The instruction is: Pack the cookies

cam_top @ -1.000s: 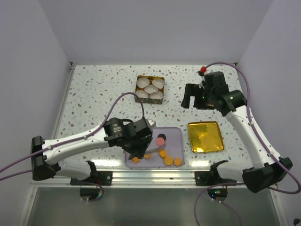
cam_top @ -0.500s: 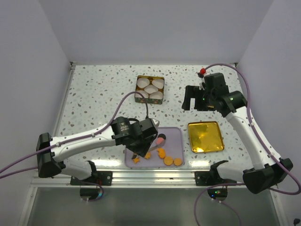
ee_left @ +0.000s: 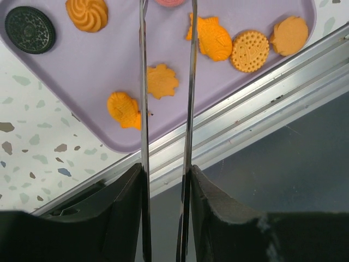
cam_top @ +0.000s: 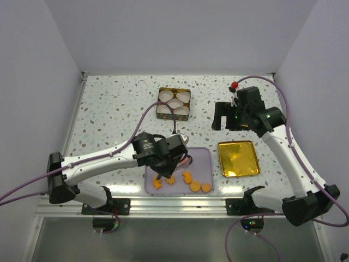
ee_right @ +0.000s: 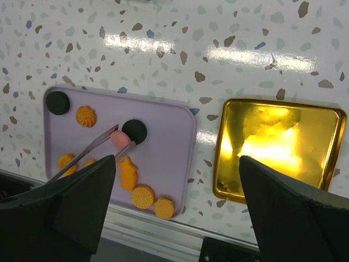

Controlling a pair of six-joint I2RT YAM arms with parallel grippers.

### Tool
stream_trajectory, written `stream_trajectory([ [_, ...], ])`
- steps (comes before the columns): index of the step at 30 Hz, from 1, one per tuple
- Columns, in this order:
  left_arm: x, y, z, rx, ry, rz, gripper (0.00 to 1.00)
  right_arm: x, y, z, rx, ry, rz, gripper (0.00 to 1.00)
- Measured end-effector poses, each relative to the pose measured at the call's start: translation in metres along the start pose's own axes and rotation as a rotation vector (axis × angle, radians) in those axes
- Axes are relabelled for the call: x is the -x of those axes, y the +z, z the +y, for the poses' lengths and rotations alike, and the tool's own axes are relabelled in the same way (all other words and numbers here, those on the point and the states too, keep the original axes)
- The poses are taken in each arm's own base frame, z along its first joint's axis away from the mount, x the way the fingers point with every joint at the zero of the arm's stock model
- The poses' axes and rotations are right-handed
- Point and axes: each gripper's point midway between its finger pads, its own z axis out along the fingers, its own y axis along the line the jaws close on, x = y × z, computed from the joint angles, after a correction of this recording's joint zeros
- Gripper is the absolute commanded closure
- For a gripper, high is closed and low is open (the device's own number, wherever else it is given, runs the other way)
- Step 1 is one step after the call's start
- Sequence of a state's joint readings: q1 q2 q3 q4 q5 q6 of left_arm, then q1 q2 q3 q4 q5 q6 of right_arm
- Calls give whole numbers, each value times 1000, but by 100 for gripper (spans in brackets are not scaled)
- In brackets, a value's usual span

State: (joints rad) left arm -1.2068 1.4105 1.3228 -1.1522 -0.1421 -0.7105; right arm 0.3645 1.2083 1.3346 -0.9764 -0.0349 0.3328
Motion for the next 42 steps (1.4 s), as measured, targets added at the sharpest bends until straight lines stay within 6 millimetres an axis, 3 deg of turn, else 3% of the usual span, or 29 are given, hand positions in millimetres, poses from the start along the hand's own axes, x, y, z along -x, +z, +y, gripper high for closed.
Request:
stream_trajectory([
  [10, 19, -21, 7, 43, -5, -70, 66, -1, 0, 0, 3, -1, 5, 1],
  [14, 36, -30, 15, 49, -24, -108, 69, -2, 0, 2, 10, 1, 8, 1],
  [25, 134, -45, 94, 152, -210, -248, 69, -5, -10, 15, 78, 47, 8, 1],
  [34, 207, -22, 161, 233, -303, -278, 71, -10, -19, 18, 98, 64, 15, 1],
  [42, 225, 11, 184, 242, -317, -240, 72, -16, -24, 16, 96, 65, 28, 1],
])
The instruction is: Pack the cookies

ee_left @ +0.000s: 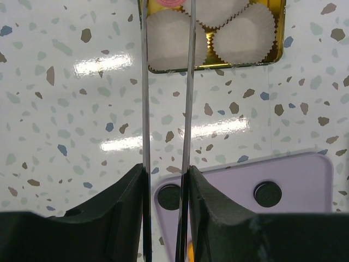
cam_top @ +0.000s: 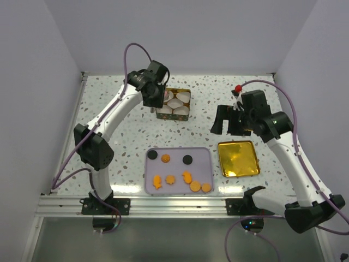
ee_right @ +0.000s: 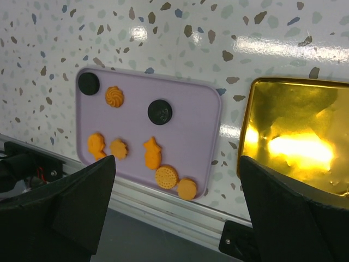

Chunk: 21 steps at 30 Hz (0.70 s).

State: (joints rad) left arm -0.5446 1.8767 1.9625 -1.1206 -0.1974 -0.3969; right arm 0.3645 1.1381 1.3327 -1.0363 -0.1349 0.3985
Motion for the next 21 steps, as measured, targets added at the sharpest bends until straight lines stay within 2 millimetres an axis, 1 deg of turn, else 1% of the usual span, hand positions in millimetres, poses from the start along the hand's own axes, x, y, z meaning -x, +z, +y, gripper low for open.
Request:
stream_trajectory([
  [5, 4, 14, 1, 1, -4, 11, 72, -1, 0, -1, -2, -5, 5, 1],
  [12, 18, 37, 0, 0, -14, -5, 71, 0, 4, -1, -5, -15, 20, 1],
  [13, 18, 39, 0, 2, -14, -3, 71, -1, 5, 0, -3, -14, 27, 1],
  [17, 17, 51, -2, 7, -11, 12, 64, -2, 8, 0, -2, -15, 42, 1],
  [21, 13, 60, -2, 14, -8, 31, 62, -3, 9, 0, -2, -17, 44, 1],
])
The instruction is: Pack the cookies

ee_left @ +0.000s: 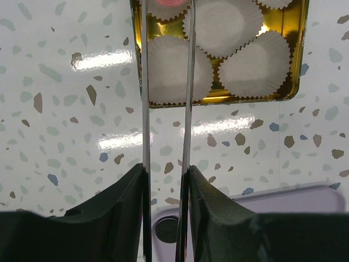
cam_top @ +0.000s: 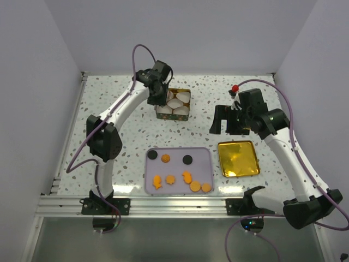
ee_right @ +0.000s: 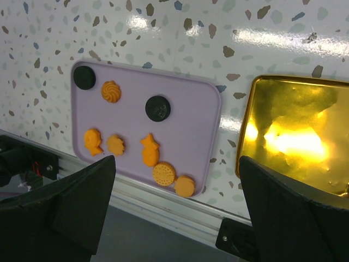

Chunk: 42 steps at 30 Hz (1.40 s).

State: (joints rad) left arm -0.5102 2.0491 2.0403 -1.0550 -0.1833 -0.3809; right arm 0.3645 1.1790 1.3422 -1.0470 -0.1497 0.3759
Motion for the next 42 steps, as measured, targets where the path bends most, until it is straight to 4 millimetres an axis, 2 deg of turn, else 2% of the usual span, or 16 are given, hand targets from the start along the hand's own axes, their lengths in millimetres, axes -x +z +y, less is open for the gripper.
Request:
stream_trajectory([
  [11, 11, -2, 8, 4, -13, -23, 50, -1, 5, -1, -4, 2, 16, 1],
  [17, 14, -4, 7, 0, -16, -33, 49, -1, 7, -1, -5, 3, 24, 1],
  [28, 36, -16, 8, -10, -35, -90, 50, -2, 7, 1, 4, 3, 29, 1],
  [36, 33, -25, 8, -23, -35, -87, 54, -2, 6, 2, 12, 3, 31, 1],
  [39, 23, -40, 6, -50, -29, -86, 55, -2, 6, 2, 13, 3, 30, 1],
  [42, 1, -63, 0, -61, 8, -83, 53, -2, 6, 2, 13, 2, 28, 1],
])
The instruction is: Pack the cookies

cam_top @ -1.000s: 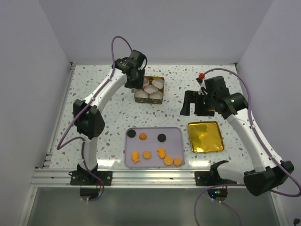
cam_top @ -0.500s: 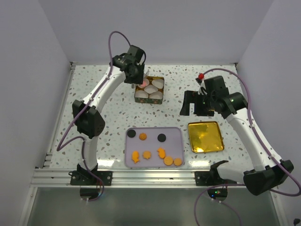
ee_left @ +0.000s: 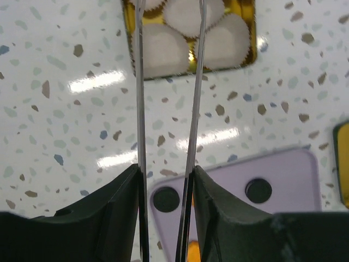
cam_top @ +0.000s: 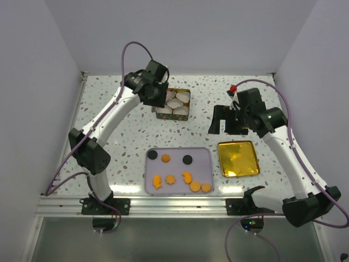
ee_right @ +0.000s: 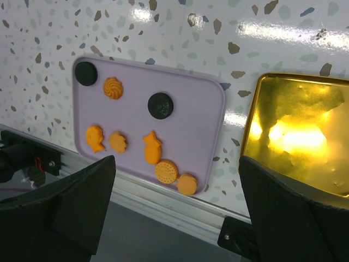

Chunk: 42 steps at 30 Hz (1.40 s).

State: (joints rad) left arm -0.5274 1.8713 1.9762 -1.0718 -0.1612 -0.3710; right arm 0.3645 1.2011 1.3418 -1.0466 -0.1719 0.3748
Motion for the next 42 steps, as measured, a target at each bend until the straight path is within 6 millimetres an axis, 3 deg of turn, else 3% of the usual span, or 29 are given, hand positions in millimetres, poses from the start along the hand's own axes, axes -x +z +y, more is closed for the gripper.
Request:
stream_trajectory([
  [5, -44, -43, -53, -93, 143, -4, 53, 0, -2, 0, 2, -1, -6, 1],
  [8, -80, -59, -70, -141, 205, 29, 53, 0, -3, 1, 3, -2, -9, 1],
  [13, -120, -77, -66, -159, 220, 71, 52, 0, -3, 0, 3, -3, -9, 1],
  [18, -157, -95, -78, -210, 259, 100, 51, 0, -3, 0, 2, -4, -9, 1],
  [27, -216, -106, -86, -261, 310, 201, 51, -2, 0, -4, -16, -1, -3, 1],
  [34, -244, -105, -83, -261, 332, 266, 51, -8, 4, -8, -31, 11, 15, 1],
  [42, -254, -101, -81, -259, 344, 290, 51, -8, 4, -8, -30, 18, 13, 1],
])
